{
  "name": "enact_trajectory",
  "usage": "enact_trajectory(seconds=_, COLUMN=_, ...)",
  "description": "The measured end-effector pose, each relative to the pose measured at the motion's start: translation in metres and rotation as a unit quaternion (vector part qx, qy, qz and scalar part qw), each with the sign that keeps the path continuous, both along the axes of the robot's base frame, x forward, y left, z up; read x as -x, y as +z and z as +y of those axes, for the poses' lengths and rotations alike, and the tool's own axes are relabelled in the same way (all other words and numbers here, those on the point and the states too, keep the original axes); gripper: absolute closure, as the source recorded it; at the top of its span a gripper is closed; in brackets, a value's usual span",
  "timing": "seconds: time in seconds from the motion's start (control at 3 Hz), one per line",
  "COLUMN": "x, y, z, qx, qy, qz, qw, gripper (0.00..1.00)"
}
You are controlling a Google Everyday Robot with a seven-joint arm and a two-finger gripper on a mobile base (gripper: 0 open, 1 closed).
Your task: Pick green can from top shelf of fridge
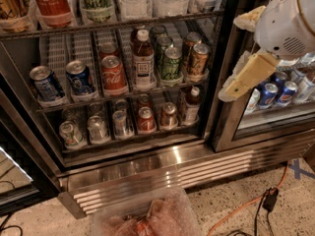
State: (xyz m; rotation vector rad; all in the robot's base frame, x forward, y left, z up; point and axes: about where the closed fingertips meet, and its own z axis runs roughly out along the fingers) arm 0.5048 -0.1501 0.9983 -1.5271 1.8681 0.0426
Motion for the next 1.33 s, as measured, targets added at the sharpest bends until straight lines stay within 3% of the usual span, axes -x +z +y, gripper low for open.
enact_trajectory(seconds=0.67, x=-0.021, y=0.009, z=0.021, qx=-0.031, qy=0.009, qz=-0.028, qw=0.9991, gripper=0.00)
enact_trajectory(seconds=1.33, x=-0.049, y=0.022, z=0.069, qx=-0.090, qy=0.040, qz=-0.069, qw=0.9927, gripper=0.00)
